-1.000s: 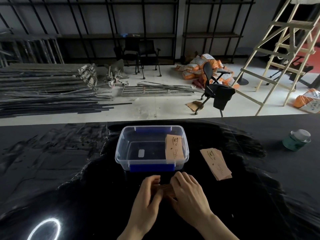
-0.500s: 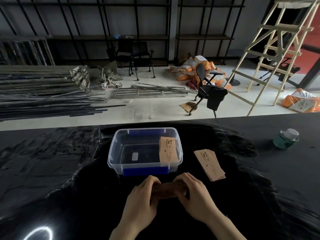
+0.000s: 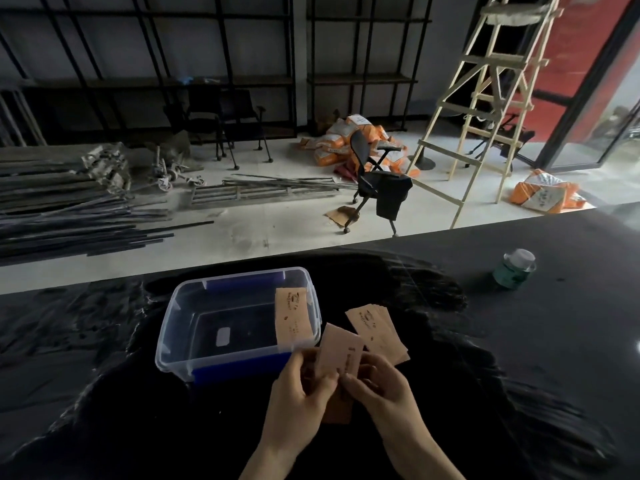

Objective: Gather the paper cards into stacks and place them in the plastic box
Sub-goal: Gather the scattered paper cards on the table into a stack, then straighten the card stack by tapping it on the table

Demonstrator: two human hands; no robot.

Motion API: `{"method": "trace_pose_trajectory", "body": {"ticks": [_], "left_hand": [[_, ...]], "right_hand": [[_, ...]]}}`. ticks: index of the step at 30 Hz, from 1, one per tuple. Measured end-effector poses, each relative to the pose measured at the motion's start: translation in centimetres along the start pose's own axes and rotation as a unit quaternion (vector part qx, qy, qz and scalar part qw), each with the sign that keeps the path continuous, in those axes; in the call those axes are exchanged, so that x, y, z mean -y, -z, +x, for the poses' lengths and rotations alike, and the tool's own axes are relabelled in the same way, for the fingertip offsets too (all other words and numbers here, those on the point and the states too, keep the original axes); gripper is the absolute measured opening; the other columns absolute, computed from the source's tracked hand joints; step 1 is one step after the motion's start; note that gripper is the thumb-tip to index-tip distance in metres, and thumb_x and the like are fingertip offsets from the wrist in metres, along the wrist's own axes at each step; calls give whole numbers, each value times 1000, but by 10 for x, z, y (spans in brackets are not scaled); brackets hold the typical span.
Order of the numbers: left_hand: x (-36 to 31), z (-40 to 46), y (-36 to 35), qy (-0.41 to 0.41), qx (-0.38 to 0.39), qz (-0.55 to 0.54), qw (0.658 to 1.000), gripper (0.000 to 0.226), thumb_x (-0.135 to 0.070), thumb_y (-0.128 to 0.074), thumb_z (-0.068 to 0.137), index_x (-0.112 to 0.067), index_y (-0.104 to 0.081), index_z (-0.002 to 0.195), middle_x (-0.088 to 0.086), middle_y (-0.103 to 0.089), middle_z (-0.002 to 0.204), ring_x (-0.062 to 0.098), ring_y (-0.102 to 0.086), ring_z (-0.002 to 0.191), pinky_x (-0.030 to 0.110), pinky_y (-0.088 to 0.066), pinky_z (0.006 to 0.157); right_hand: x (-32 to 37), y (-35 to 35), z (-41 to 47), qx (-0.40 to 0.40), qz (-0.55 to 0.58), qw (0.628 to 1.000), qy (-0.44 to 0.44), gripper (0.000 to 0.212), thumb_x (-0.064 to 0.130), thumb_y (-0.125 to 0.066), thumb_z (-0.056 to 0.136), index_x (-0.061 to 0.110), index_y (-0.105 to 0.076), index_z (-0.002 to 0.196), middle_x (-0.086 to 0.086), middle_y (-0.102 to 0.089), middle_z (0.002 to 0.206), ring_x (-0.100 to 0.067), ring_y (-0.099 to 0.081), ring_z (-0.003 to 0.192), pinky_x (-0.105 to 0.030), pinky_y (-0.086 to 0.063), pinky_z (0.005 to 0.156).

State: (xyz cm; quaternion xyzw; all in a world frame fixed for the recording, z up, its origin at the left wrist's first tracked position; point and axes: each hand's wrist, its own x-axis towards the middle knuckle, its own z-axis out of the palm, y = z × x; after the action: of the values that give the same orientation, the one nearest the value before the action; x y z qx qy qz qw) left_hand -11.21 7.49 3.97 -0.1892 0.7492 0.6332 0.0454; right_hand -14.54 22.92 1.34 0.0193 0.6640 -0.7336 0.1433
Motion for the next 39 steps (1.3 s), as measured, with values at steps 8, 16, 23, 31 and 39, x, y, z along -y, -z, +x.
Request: {"method": "trace_pose_trajectory", "body": {"ticks": [8,16,23,31,39], "left_hand": [[-1,35,-26,33,-32,36,998,26,-31,-69,92,-24,-63,117,-5,-70,113,15,-68,107,30,-58,90],[10,45,-11,51,-107,249,961,51,-52,-60,90,-20,-53,129,3,-64,120,23,-67,108,38,-58,88],[14,48,-18,84,-80,251,961,35,-40,-57,95,-12,-58,116,10,-68,120,28,-67,108,37,-54,88],[29,44,-24,78,-49,215,972,43,-42,-57,90,-15,-63,122,11,-68,122,30,-65,112,41,-53,97],[40,10,-8,15,18,36,999,53,-16,-71,90,-35,-47,133,-1,-50,129,13,-64,105,24,-61,78]], "right_hand": [[0,13,28,-108,-150,980,74,24,10,-79,90,22,-75,110,-1,-81,88,-17,-77,79,-31,-62,63],[-13,-16,52,-142,-441,883,76,27,37,-72,85,30,-74,110,3,-69,96,-21,-62,100,-30,-44,72],[-10,-19,49,-111,-445,887,-45,58,44,-61,96,13,-49,143,-12,-58,135,-30,-55,125,-38,-46,97],[-12,-20,50,-62,-306,940,-141,15,20,-63,90,13,-73,99,-6,-77,92,-23,-74,83,-41,-64,77],[-22,-6,-4,3,-147,989,-27,30,26,-67,86,40,-66,112,-9,-66,120,-22,-71,103,-43,-62,86]]}}
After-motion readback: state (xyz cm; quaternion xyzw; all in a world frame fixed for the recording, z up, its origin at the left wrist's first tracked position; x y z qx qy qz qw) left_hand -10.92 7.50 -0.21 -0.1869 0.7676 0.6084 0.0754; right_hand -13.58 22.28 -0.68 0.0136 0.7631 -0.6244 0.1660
